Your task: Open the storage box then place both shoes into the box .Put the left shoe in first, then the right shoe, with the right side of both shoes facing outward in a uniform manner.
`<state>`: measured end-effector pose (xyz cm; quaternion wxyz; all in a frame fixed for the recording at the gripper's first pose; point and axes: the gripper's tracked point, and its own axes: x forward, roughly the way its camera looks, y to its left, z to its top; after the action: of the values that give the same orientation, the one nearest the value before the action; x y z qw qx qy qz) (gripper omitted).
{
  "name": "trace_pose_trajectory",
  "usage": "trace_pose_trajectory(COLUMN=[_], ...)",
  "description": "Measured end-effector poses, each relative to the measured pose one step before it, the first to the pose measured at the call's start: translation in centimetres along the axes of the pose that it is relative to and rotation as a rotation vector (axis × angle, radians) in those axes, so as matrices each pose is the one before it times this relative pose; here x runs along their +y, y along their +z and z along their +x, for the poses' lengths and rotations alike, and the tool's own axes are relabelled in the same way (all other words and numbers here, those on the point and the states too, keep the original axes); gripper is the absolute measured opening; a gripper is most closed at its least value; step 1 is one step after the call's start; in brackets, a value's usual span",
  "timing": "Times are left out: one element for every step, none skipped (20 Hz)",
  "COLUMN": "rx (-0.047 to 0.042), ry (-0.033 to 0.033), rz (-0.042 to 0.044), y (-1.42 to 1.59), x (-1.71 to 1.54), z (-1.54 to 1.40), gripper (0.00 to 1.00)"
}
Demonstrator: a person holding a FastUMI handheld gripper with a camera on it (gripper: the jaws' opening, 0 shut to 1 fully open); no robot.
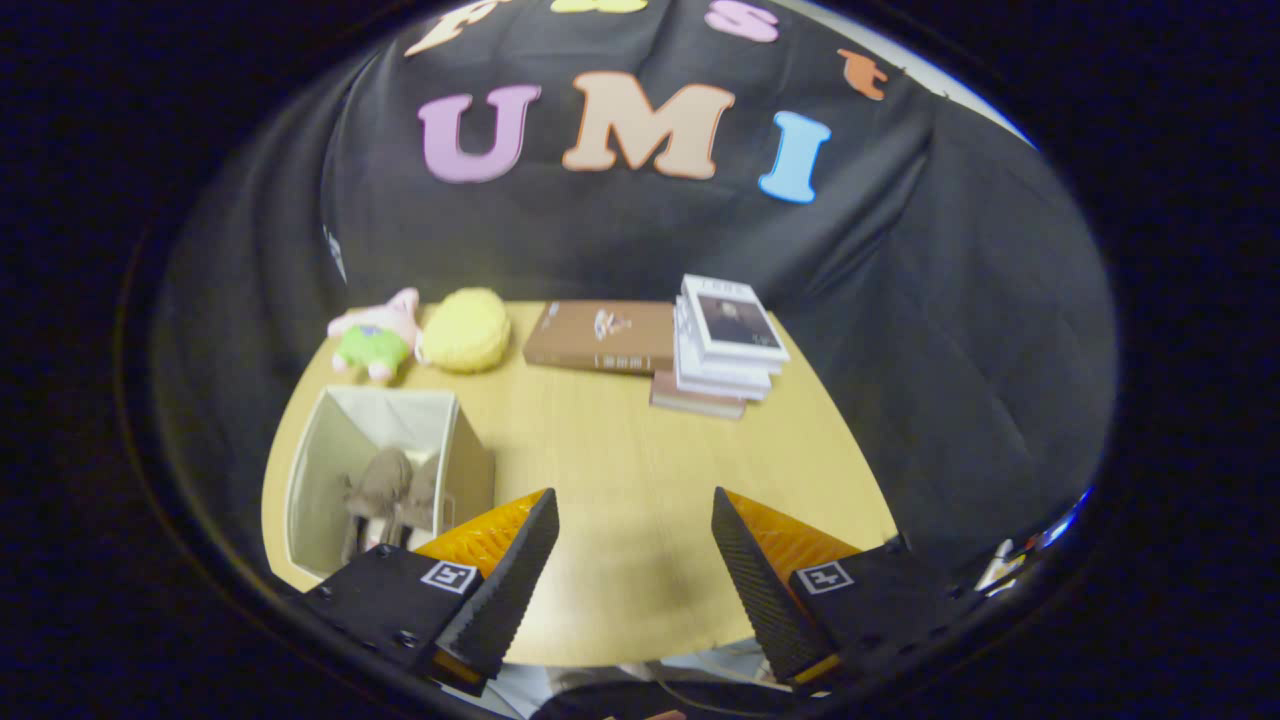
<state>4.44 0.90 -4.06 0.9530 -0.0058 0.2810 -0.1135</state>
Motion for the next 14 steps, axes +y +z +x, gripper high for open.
trace_pose_trajectory(rx=[-0.05359, -0.06044, -0.06469, -0.06883, -0.06314, -0.05142, -0.04366, -0.03338, -0.03130, -0.03063, -0.03474, -0.03908, -0.04148, -0.03036], ry=[0.02942, 0.03383, 0.03461, 0.03625, 0.02433, 0.02506, 0.02475, 0.02614, 0.02637, 0.02430, 0.01486, 0.01565, 0.01894, 0.01630], rz=[0.03264, 0.02506, 0.01318, -0.00061, -0.01050, -0.01154, -0.00704, 0.00089, 0.01178, 0.00908, -0.00002, -0.00666, -0.00529, -0.00164], y=[0.908, 1.097, 1.040, 1.140, 0.705, 0.695, 0.568, 0.478, 0.431, 0.501, 0.621, 0.795, 0.783, 0.460], x=[-0.020, 0.150, 0.059, 0.222, -0.118, 0.037, 0.384, 0.319, 0.439, 0.384, 0.032, 0.142, 0.343, 0.412], z=[0.138, 0.152, 0.146, 0.079, 0.024, 0.005, -0.170, -0.003, -0.130, -0.200, -0.234, -0.231, -0.170, -0.402], gripper=[0.99, 0.99, 0.99, 0.99, 0.99, 0.99, 0.99, 0.99, 0.99, 0.99, 0.99, 0.99, 0.99, 0.99])
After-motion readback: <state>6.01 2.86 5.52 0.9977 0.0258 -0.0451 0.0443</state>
